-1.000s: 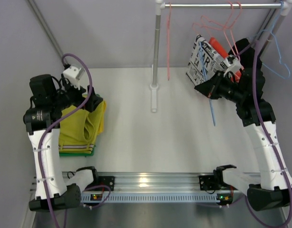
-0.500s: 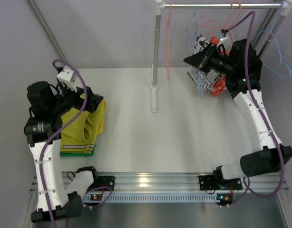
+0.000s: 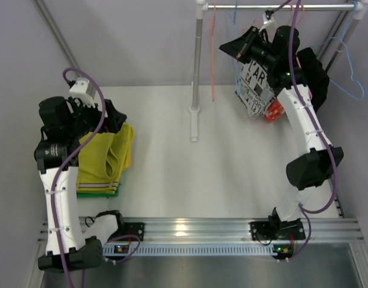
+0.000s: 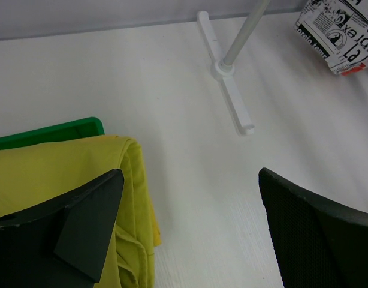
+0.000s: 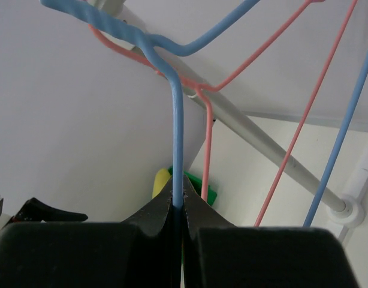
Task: Remove the trousers from the hanger
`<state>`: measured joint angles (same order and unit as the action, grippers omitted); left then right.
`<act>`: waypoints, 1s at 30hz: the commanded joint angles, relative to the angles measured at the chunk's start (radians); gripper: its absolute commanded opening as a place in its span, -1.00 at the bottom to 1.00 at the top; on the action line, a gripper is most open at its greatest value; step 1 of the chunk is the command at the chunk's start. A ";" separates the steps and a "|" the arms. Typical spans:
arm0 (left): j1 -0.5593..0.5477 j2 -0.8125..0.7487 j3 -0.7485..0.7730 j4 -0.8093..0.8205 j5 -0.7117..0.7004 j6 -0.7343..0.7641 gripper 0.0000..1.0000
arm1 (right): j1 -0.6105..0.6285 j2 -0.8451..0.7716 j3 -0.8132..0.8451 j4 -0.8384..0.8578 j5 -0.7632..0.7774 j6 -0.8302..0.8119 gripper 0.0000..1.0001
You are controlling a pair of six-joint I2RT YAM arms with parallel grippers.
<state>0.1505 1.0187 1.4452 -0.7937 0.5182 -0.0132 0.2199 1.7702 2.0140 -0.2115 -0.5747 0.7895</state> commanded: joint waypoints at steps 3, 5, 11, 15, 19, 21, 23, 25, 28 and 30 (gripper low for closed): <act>0.001 0.004 0.001 0.034 -0.078 -0.051 0.98 | 0.010 0.077 0.112 0.104 0.021 0.000 -1.00; 0.001 0.007 0.004 0.024 -0.089 -0.048 0.98 | 0.012 0.087 0.111 0.109 0.021 0.010 -1.00; 0.001 0.006 0.006 0.004 -0.115 -0.021 0.98 | 0.012 0.055 0.014 0.124 -0.011 0.033 -0.84; 0.001 0.007 0.001 -0.012 -0.095 0.002 0.98 | 0.012 -0.040 -0.090 0.133 -0.025 0.031 -0.11; -0.002 0.017 0.000 -0.030 -0.069 0.047 0.98 | 0.013 -0.179 -0.171 0.095 -0.008 -0.019 0.54; 0.001 0.023 0.003 -0.039 -0.060 0.067 0.98 | 0.012 -0.237 -0.210 0.084 0.006 -0.048 0.81; 0.001 0.030 0.006 -0.044 -0.061 0.087 0.98 | 0.012 -0.296 -0.244 0.043 0.032 -0.091 0.99; 0.001 0.041 0.006 -0.044 -0.067 0.107 0.98 | 0.013 -0.391 -0.306 0.003 0.062 -0.150 0.99; 0.001 0.058 0.006 -0.055 -0.078 0.134 0.98 | 0.012 -0.533 -0.414 -0.072 0.125 -0.242 0.99; 0.000 0.051 -0.012 -0.058 -0.078 0.147 0.98 | 0.012 -0.656 -0.513 -0.129 0.200 -0.327 0.99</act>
<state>0.1505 1.0763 1.4441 -0.8433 0.4343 0.0864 0.2211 1.2457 1.5959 -0.2291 -0.4820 0.6163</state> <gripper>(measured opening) 0.990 0.993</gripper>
